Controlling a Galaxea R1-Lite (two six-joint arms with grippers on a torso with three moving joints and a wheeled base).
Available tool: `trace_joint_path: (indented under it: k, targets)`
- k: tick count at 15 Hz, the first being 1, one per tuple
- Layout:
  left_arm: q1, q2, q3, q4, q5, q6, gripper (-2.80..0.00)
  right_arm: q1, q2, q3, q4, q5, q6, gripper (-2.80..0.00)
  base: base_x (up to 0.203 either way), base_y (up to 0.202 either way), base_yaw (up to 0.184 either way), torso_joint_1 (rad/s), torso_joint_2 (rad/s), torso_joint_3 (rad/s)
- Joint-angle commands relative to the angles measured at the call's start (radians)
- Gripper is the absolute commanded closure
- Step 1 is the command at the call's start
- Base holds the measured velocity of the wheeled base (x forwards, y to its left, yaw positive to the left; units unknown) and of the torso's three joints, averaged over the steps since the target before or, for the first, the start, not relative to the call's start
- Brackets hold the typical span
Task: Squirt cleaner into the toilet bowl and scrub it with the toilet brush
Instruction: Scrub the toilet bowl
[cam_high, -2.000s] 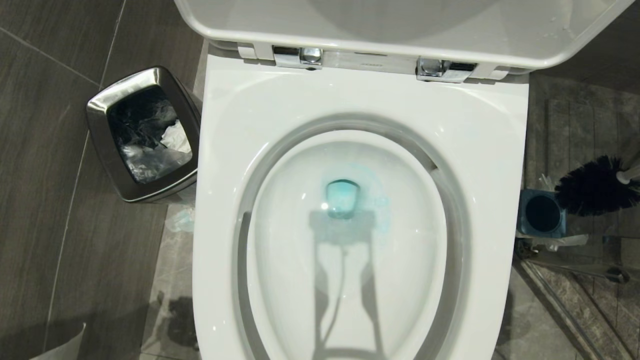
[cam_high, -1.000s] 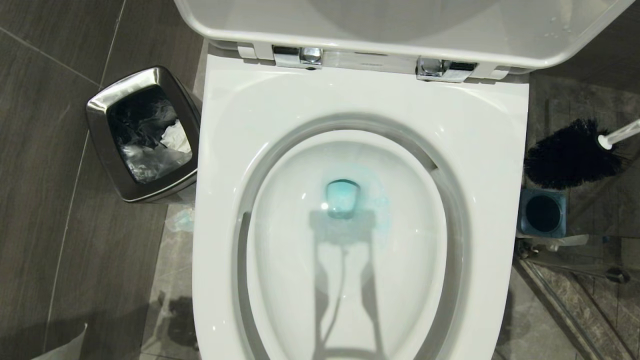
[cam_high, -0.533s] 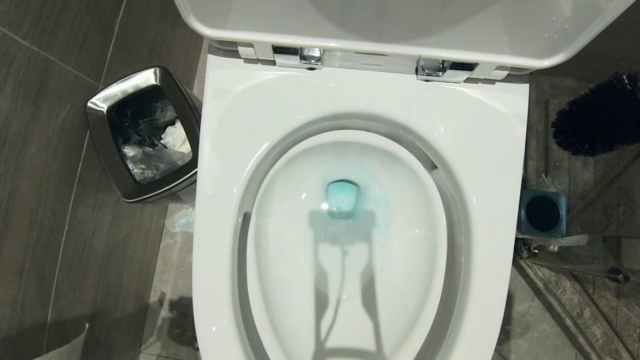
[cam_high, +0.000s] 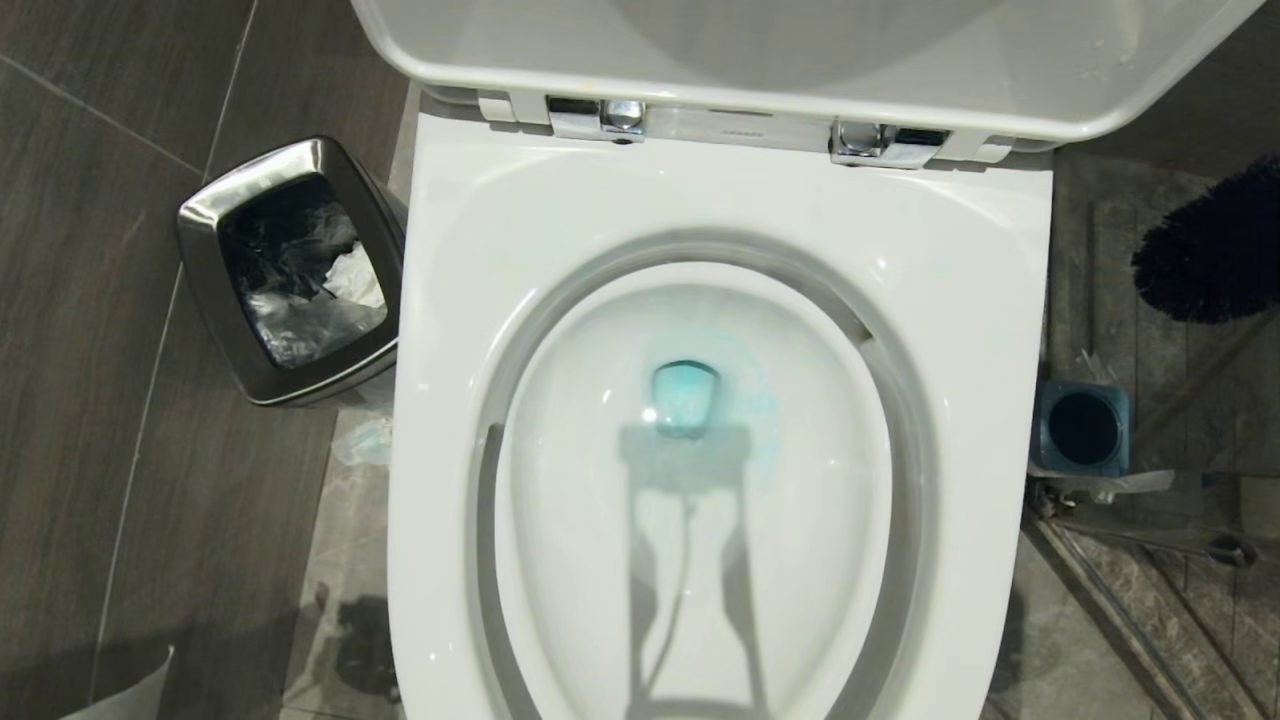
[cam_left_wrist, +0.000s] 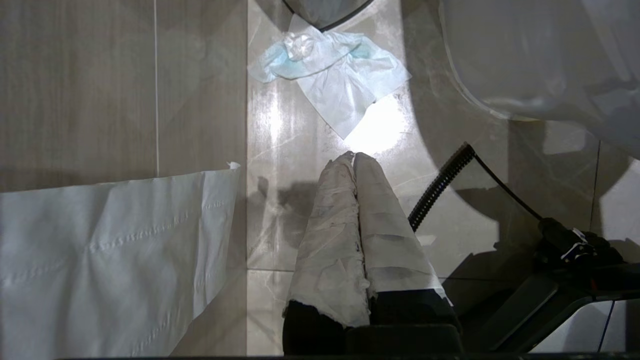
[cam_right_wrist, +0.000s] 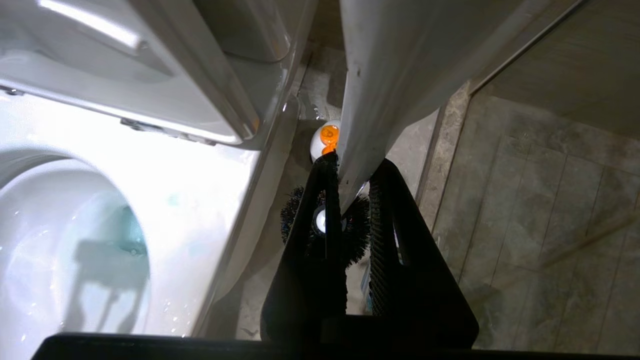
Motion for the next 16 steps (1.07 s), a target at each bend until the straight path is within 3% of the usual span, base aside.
trace_joint_path:
  k: [1,16]
  targets:
    - [0.0,0.0,0.002,0.0,0.0,-0.001,0.0,0.0,-0.019,0.001,0.019,0.002,-0.001,0.0,0.0,0.0,0.0,0.004,0.01,0.136]
    - [0.0,0.002,0.0,0.0,0.0,0.002,0.0,0.001,-0.048,0.0,0.074,0.011,-0.002,0.0,0.0,0.0,0.0,0.003,0.0,0.197]
